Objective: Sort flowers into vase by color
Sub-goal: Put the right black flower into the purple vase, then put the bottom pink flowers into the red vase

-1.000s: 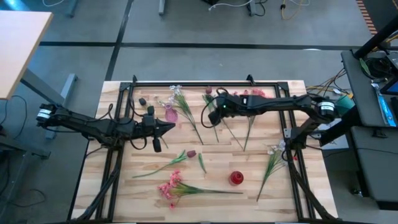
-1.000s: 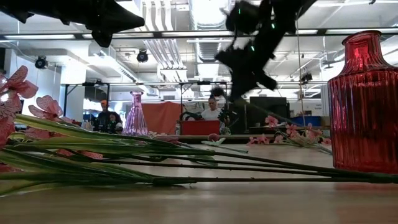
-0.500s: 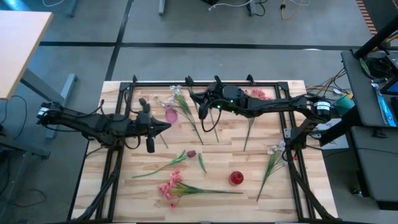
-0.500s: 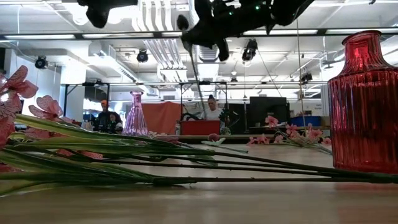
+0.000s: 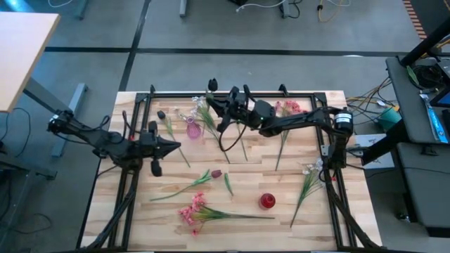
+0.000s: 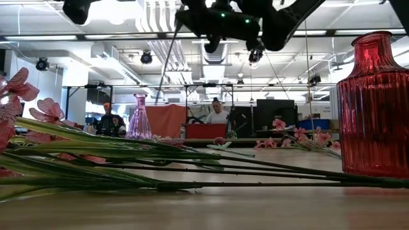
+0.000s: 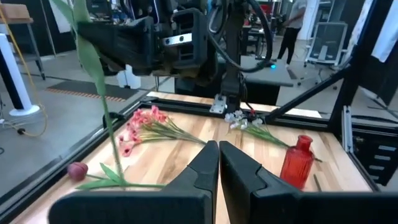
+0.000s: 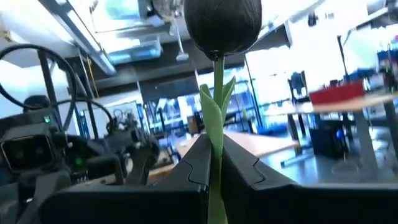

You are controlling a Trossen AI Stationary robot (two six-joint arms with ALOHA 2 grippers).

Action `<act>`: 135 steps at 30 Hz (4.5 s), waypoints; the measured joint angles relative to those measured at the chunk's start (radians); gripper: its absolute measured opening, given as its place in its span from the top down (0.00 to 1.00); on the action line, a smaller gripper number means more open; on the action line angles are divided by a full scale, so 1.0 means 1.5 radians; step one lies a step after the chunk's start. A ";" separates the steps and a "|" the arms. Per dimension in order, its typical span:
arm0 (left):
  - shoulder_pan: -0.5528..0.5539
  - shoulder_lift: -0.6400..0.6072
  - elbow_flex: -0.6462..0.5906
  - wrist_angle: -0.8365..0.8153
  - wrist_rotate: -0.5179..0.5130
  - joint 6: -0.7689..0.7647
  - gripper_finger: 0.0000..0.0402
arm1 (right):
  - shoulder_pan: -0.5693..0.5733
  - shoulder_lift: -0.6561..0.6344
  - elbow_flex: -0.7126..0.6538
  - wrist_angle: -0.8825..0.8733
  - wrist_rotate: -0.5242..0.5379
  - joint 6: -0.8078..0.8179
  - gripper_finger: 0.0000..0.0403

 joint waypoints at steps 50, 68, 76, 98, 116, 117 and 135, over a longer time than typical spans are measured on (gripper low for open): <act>-0.002 -0.058 -0.026 -0.061 -0.006 -0.039 1.00 | -0.001 0.115 0.244 -0.056 -0.021 -0.145 0.97; -0.002 -0.043 -0.026 -0.061 -0.006 -0.049 1.00 | 0.000 0.115 0.243 -0.130 -0.016 -0.163 0.97; -0.002 -0.035 -0.026 -0.061 -0.006 -0.049 1.00 | 0.000 0.115 0.243 -0.182 0.008 -0.163 0.84; -0.002 -0.024 -0.026 -0.063 -0.006 -0.098 1.00 | 0.002 -0.022 0.243 -0.637 0.063 -0.120 0.23; -0.002 0.127 -0.027 -0.121 0.083 -0.340 1.00 | 0.029 -0.262 0.230 -1.263 0.119 0.136 0.18; -0.003 0.133 -0.027 -0.123 0.096 -0.364 1.00 | 0.039 -0.275 0.223 -1.301 0.155 0.149 0.18; -0.002 0.201 -0.027 -0.116 0.145 -0.518 1.00 | 0.121 -0.369 -0.012 -1.401 0.263 0.228 0.19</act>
